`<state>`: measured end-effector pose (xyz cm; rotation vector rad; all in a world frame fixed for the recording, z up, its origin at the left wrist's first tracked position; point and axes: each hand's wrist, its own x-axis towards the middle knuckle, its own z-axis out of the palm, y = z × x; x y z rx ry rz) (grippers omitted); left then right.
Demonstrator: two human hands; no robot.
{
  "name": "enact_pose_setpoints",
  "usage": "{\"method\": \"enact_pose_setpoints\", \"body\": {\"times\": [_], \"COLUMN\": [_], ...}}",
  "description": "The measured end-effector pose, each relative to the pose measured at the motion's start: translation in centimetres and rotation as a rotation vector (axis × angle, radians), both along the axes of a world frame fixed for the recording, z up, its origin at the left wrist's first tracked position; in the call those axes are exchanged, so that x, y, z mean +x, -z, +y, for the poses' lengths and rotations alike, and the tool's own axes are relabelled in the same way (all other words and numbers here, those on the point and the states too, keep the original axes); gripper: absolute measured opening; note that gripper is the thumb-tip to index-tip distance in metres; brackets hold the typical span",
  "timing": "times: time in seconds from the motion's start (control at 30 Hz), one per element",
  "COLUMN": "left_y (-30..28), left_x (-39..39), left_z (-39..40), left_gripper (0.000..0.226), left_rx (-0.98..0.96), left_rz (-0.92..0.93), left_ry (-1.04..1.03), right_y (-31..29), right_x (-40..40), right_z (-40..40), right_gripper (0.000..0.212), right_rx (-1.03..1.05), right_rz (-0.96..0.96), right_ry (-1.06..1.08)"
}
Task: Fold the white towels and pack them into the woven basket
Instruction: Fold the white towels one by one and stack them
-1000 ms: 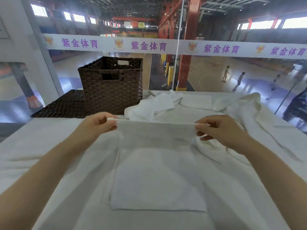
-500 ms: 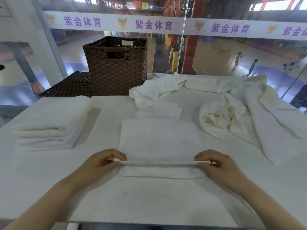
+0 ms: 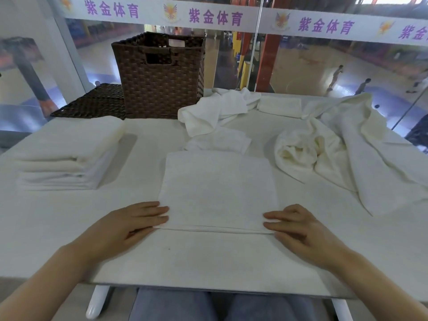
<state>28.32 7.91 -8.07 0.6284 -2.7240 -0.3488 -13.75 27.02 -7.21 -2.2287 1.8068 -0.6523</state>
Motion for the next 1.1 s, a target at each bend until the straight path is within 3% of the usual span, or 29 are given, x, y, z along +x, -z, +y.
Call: {"method": "enact_pose_setpoints", "body": {"times": [0.17,0.23,0.33,0.4,0.47,0.57,0.7,0.77,0.87,0.97,1.03,1.1], "left_y": [-0.8,-1.6,-3.0,-3.9,-4.3,-4.3,-3.7,-3.8,-3.4,-3.4,-3.9,-4.1], "left_x": [0.5,-0.1,-2.4,-4.7,-7.6,-12.4,-18.9,-21.6,-24.6,-26.3,-27.1,-27.8], "left_z": [0.3,0.2,0.0,0.1,0.6,2.3,5.3,6.5,7.8,8.9,9.6,9.9], "left_gripper": [0.043,0.041,0.042,0.040,0.032,0.020,0.027,0.031,0.035,0.016,0.010,0.015], "left_rx": [-0.099,-0.095,-0.112,-0.132,-0.146,-0.101,-0.094,-0.131,-0.226,-0.374,-0.367,-0.353], "left_rz": [-0.136,-0.101,-0.030,-0.046,-0.047,-0.035,-0.039,-0.050,-0.139,-0.364,-0.439,-0.458], "left_ry": [0.041,0.016,0.009,0.029,0.073,0.169,0.310,0.355,0.390,0.345,0.283,0.275], "right_y": [-0.1,-1.0,-2.8,-3.7,-4.2,-3.7,-3.3,-3.7,-4.3,-4.6,-4.6,-4.5], "right_x": [-0.9,-0.7,-0.4,-0.4,-0.6,-1.7,-2.5,-2.7,-3.0,-3.4,-3.6,-3.5], "right_z": [1.2,0.8,-1.3,-3.3,-6.0,-10.3,-14.4,-15.6,-16.6,-17.1,-17.3,-17.2], "right_gripper": [0.045,0.039,0.032,0.028,0.027,0.009,0.045,0.049,0.028,0.022,0.013,0.018], "right_rx": [0.071,0.116,0.146,0.100,0.097,0.157,0.284,0.332,0.397,0.426,0.423,0.413], "right_rz": [0.258,0.049,-0.486,-0.578,-0.527,-0.482,-0.446,-0.418,-0.439,-0.436,-0.449,-0.449], "right_ry": [-0.093,-0.054,0.116,0.246,0.382,0.514,0.614,0.615,0.595,0.578,0.568,0.569]}}
